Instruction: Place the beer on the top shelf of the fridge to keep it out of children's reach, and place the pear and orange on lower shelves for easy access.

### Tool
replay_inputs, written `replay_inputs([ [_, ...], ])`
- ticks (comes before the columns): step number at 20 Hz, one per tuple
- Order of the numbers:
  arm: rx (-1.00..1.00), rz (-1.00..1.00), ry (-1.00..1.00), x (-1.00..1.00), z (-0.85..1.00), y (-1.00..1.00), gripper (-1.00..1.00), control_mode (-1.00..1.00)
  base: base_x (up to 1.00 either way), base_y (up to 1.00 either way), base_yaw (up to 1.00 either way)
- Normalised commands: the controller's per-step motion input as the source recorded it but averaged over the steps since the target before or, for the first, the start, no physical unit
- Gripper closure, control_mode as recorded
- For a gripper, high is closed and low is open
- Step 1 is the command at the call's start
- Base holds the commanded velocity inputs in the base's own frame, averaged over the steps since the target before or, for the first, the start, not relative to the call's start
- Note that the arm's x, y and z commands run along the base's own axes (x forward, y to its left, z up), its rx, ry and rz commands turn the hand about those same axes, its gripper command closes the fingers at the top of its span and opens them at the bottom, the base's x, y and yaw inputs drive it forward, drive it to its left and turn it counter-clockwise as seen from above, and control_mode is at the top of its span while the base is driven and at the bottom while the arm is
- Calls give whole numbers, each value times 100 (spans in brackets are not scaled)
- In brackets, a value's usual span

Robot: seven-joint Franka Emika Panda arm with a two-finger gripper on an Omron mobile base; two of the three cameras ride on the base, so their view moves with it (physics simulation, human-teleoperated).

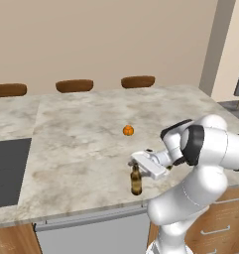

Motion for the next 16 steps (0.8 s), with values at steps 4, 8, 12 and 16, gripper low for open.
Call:
replay_inputs([
  [4, 0, 0, 0, -17, -2, 12, -100, -100, 0, 0, 0],
  [8, 0, 0, 0, -29, 0, 0, -100, -100, 0, 0, 0],
  [12, 0, 0, 0, -34, 0, -8, -100, -100, 0, 0, 0],
  [16, 0, 0, 0, -31, 0, -10, -100, -100, 0, 0, 0],
])
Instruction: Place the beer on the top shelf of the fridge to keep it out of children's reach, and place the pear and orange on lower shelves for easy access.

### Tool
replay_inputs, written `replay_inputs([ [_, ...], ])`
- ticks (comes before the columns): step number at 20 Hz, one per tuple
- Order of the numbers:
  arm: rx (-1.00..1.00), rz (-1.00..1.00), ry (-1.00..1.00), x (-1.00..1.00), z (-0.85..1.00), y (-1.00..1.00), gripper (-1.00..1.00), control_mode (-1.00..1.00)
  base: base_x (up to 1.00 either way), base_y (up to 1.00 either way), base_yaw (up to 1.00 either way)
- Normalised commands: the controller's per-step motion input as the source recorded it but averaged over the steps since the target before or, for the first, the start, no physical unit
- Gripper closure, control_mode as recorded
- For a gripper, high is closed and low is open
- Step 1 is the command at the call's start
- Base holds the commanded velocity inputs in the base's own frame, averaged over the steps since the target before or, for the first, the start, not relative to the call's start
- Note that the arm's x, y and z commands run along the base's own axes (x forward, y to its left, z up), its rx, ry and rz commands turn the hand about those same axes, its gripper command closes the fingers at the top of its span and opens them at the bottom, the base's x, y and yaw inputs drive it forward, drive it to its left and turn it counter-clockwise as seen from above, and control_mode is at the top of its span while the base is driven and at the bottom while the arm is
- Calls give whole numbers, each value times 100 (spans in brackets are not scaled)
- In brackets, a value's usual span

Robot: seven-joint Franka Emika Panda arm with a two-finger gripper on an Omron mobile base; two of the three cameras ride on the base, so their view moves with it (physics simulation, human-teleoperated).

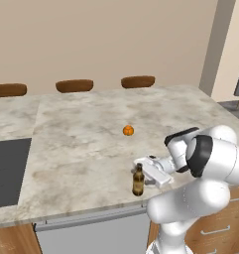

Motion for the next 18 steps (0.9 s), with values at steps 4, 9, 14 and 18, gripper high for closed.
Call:
replay_inputs([
  [4, 0, 0, 0, -13, 0, 0, -100, -100, 0, 0, 0],
  [9, 0, 0, 0, 1, 0, 16, 100, -100, 0, 0, 0],
  [14, 0, -1, 0, 13, 0, 16, 100, -100, 0, 0, 0],
  [18, 0, -5, 0, 3, 0, 3, 100, -100, 0, 0, 0],
])
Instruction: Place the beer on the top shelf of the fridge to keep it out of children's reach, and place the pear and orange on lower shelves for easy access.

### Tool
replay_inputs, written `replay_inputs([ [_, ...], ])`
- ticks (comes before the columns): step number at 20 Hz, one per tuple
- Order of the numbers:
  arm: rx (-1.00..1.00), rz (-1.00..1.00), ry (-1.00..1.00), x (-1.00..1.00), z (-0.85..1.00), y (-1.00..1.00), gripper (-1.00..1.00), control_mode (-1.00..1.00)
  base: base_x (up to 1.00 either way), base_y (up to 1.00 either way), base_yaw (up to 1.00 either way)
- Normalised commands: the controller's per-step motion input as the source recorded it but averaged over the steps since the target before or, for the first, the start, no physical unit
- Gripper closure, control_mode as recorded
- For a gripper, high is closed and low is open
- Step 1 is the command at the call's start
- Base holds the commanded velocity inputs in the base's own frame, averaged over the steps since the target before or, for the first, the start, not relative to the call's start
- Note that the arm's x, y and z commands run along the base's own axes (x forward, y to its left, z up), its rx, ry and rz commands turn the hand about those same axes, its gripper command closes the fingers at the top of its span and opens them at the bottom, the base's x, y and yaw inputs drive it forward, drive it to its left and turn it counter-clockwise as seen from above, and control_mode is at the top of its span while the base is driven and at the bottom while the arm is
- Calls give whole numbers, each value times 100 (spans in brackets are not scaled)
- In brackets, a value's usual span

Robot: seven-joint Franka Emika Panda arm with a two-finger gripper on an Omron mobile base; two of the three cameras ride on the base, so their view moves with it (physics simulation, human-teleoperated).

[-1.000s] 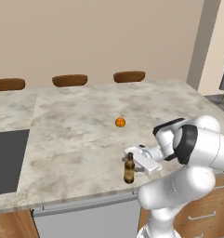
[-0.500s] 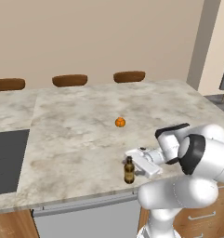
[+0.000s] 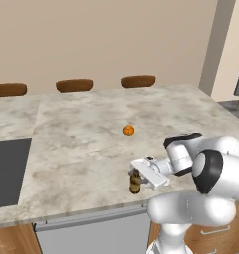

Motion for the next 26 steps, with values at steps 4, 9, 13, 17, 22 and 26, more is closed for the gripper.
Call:
replay_inputs([
  [4, 0, -9, 1, -9, 48, -9, 100, -100, 0, 0, 0],
  [9, 0, -25, 9, -31, 99, -28, 100, -100, 0, 0, 0],
  [13, 2, -51, 18, -29, 100, -38, 100, -100, 0, 0, 0],
  [17, -2, -53, 22, -26, 100, -53, 100, -100, 0, 0, 0],
  [22, -21, -49, 30, -14, 100, -38, 100, -100, 0, 0, 0],
  [26, -34, -43, 37, -1, 100, -25, 100, -100, 0, 0, 0],
])
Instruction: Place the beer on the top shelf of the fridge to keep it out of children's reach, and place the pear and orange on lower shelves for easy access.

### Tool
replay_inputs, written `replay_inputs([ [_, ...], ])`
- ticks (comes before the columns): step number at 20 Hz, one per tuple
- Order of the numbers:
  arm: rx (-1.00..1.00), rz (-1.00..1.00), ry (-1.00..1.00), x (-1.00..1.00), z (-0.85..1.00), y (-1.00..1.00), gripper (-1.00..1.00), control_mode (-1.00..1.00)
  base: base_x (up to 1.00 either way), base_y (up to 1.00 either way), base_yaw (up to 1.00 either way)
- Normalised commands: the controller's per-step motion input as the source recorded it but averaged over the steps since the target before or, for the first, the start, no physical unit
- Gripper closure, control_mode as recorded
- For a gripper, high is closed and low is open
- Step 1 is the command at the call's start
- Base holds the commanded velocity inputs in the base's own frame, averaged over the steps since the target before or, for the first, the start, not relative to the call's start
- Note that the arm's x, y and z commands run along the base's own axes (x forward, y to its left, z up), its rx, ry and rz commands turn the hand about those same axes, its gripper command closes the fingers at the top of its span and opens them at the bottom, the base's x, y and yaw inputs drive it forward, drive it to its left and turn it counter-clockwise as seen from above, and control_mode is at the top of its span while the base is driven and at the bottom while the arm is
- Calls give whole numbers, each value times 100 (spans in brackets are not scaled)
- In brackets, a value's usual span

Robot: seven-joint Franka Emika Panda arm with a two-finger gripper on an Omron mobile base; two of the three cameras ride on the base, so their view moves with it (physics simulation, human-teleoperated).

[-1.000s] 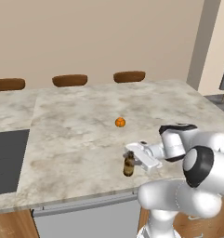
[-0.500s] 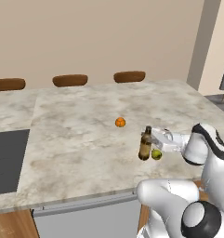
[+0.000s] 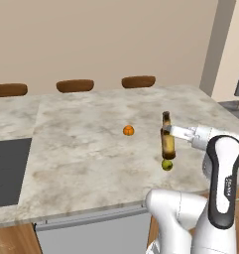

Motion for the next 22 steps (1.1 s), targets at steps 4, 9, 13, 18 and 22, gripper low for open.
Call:
replay_inputs([
  [4, -39, -38, 33, -6, 98, -11, 100, -100, 0, 0, 0],
  [9, -39, -34, 28, -5, 87, -4, 100, -100, 0, 0, 0],
  [13, -33, -30, 25, -21, 43, -16, 100, -100, 0, 0, 0],
  [18, -17, -25, 9, -33, 0, -16, 100, -100, 0, 0, 0],
  [22, -1, -19, -1, -35, 7, 0, 100, -100, 0, 0, 0],
])
